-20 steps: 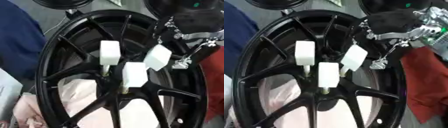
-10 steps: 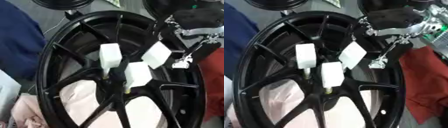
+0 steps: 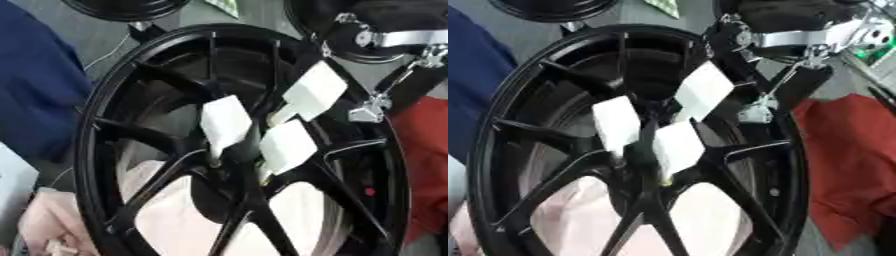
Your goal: Pull the pin out of the wheel hub.
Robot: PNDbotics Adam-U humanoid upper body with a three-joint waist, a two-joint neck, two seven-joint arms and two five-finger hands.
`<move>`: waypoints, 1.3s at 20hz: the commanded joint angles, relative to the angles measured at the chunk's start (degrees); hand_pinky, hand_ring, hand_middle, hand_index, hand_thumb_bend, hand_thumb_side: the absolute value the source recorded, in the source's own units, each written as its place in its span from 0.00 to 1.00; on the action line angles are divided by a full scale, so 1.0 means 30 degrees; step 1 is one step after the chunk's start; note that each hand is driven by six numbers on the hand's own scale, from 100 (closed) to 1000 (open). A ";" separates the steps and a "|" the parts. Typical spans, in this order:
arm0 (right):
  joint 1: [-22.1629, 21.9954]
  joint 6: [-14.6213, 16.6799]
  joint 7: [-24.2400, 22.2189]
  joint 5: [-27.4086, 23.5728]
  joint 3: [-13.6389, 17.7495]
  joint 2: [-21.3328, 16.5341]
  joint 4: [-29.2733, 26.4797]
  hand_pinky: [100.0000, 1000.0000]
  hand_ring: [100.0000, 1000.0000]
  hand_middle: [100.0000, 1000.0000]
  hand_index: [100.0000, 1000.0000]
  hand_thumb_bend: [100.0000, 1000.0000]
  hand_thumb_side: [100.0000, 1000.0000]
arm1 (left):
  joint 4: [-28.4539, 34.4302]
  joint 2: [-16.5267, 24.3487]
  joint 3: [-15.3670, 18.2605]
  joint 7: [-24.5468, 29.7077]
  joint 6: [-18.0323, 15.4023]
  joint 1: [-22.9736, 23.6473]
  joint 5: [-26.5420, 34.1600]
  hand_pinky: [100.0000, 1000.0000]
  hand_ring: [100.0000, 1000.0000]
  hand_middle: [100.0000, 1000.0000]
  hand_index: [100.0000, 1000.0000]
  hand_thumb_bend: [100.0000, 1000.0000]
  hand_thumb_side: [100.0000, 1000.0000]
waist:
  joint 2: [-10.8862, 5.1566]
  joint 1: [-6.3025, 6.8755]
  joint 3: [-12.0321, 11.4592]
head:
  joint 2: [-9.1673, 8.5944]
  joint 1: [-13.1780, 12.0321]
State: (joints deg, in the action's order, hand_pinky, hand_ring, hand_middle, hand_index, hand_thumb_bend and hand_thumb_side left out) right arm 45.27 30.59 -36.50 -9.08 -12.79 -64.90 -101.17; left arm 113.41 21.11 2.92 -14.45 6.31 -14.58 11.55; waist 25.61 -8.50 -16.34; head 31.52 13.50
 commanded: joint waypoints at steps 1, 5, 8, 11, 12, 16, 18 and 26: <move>-0.0064 -0.0123 0.0312 -0.2488 0.1470 -0.1165 0.0686 0.77 0.65 0.32 0.28 0.00 0.11 | 0.0394 0.0318 0.0116 -0.0014 0.0001 0.0009 0.0035 0.59 0.63 0.52 0.73 0.43 0.40 | -0.0781 0.0328 0.0206 | 0.0063 -0.0177; -0.1712 -0.0273 0.2417 -0.5427 0.3715 -0.2189 0.2187 0.76 0.64 0.32 0.28 0.00 0.14 | 0.0394 0.0296 0.0262 -0.0161 -0.0018 0.0239 0.0039 0.59 0.63 0.52 0.73 0.43 0.40 | -0.1095 0.0872 0.0969 | 0.0402 -0.0620; -0.3967 0.0158 0.4490 -0.6460 0.5776 -0.3034 0.3632 0.76 0.64 0.33 0.29 0.00 0.11 | 0.0394 0.0234 0.0446 -0.0372 -0.0056 0.0527 0.0033 0.59 0.63 0.52 0.73 0.43 0.40 | -0.1351 0.1427 0.1838 | 0.0678 -0.1132; -0.6865 0.0691 0.7183 -0.6516 0.8067 -0.3349 0.5427 0.74 0.63 0.34 0.30 0.00 0.10 | 0.0394 0.0124 0.0655 -0.0643 -0.0080 0.0832 0.0025 0.59 0.63 0.52 0.73 0.43 0.40 | -0.1587 0.2039 0.2875 | 0.0951 -0.1714; -0.7893 0.0806 0.8249 -0.6358 0.8828 -0.3279 0.6054 0.74 0.63 0.34 0.30 0.00 0.11 | 0.0394 0.0098 0.0715 -0.0720 -0.0097 0.0918 0.0014 0.59 0.63 0.52 0.73 0.43 0.40 | -0.1647 0.2198 0.3158 | 0.1018 -0.1895; -1.2212 0.1098 1.2602 -0.4881 1.1732 -0.1304 0.7850 0.73 0.63 0.39 0.34 0.00 0.15 | 0.0394 -0.0012 0.0952 -0.1020 -0.0158 0.1191 -0.0032 0.59 0.63 0.52 0.73 0.43 0.40 | -0.1836 0.2600 0.4016 | 0.1209 -0.2550; -1.4180 0.0841 1.4321 -0.3423 1.2991 0.0279 0.8215 0.74 0.69 0.51 0.49 0.00 0.03 | 0.0394 -0.0026 0.1039 -0.1145 -0.0161 0.1274 -0.0057 0.59 0.63 0.52 0.73 0.43 0.40 | -0.1883 0.2721 0.4284 | 0.1300 -0.2832; -1.7692 -0.1046 1.6775 0.1935 1.5258 0.5538 0.5896 0.80 0.83 0.86 0.89 0.00 0.17 | 0.0394 -0.0062 0.1223 -0.1432 -0.0194 0.1302 -0.0090 0.59 0.63 0.52 0.73 0.43 0.40 | -0.2196 0.3118 0.4606 | 0.1730 -0.3210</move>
State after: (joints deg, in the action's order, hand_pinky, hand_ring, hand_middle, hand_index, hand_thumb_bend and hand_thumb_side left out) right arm -7.69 27.50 13.23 -4.98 31.30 -48.03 -81.32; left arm 113.47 20.11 5.88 -18.47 5.80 -10.53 11.39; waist 20.30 1.03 -2.63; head 36.35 4.10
